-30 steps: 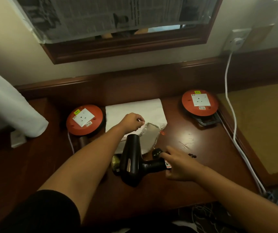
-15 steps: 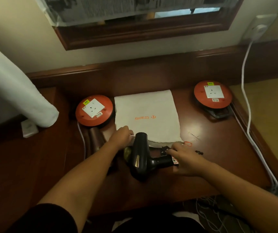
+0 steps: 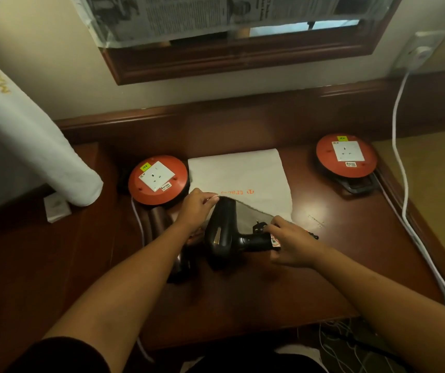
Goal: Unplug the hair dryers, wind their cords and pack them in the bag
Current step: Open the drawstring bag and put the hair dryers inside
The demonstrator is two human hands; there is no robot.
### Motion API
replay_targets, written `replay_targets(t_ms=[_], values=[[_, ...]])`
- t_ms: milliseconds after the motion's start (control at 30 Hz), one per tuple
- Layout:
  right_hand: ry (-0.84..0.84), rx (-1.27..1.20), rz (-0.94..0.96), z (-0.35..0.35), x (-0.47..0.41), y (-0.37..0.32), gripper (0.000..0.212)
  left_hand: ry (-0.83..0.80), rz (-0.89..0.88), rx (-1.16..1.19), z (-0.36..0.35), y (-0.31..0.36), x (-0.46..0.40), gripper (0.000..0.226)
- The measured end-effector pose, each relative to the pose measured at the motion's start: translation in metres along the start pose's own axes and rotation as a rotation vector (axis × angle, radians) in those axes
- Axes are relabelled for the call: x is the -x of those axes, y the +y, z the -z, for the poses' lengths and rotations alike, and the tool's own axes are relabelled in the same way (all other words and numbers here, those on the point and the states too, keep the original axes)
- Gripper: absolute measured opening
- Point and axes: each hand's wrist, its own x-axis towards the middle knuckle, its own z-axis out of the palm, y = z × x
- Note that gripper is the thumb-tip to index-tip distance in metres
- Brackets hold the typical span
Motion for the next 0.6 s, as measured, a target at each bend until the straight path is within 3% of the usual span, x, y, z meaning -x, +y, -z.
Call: replay_targets(t_ms=[300,600], values=[[0.094,-0.111,-0.301,-0.006,-0.041,-0.018,0.045,0.099,-0.063,-0.011,0.002,0.006,0.008,0.028],[0.187,-0.238,-0.546,-0.013,-0.085,-0.047,0.045,0.095,-0.139,0.031,-0.006,0.013,0.014,0.028]])
